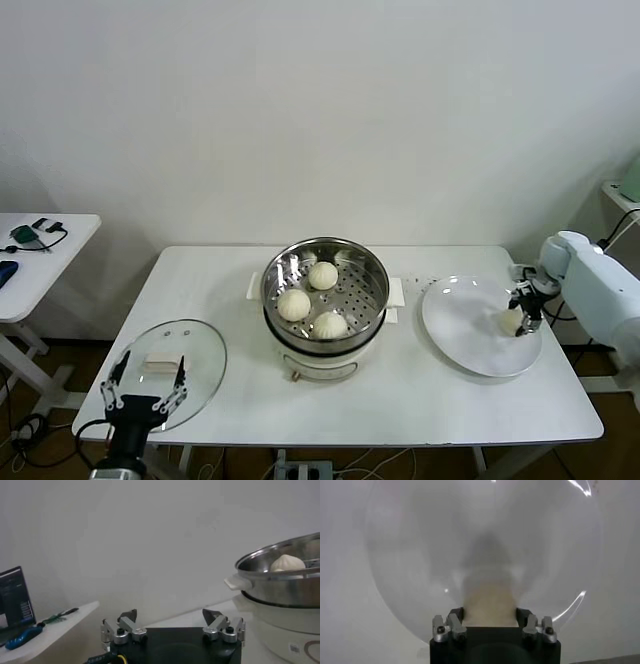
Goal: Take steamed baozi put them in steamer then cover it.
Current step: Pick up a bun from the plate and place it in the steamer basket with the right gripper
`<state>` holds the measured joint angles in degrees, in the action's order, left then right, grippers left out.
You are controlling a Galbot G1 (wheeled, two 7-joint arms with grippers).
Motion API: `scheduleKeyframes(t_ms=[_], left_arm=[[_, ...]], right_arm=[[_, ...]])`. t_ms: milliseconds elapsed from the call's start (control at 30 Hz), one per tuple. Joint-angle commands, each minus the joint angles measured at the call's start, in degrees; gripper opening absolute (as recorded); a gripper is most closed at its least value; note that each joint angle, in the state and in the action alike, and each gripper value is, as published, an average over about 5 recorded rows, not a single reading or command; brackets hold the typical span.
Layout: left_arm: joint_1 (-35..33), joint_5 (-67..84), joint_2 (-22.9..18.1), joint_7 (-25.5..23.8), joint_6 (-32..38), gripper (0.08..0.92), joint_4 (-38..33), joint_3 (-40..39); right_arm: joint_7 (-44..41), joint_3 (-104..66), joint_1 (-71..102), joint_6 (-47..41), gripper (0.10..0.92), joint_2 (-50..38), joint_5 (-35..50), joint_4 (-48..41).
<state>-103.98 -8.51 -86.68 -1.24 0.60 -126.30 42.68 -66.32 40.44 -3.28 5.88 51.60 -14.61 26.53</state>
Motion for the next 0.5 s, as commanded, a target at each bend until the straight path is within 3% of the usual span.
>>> scheduleKeyframes(t_ms=[33, 233, 500], left_arm=[[-0.38, 0.10, 0.21, -0.04, 0.12, 0.823, -0.30, -0.12], [0.36, 0.07, 0.45, -0.15, 0.30, 0.823, 0.01, -1.11], [1.23, 0.05, 0.98, -0.20, 0.46, 0.823, 0.81, -2.56]], right_arm=[[0.65, 7.93, -4.67, -1.81, 0.671, -1.12, 10.43, 3.90], [1.36, 26.08, -19.96, -8.03, 0.663, -0.78, 27.89, 12.81], [2.69, 48.04, -40.65, -14.77, 0.662, 5.90, 49.56, 23.67]])
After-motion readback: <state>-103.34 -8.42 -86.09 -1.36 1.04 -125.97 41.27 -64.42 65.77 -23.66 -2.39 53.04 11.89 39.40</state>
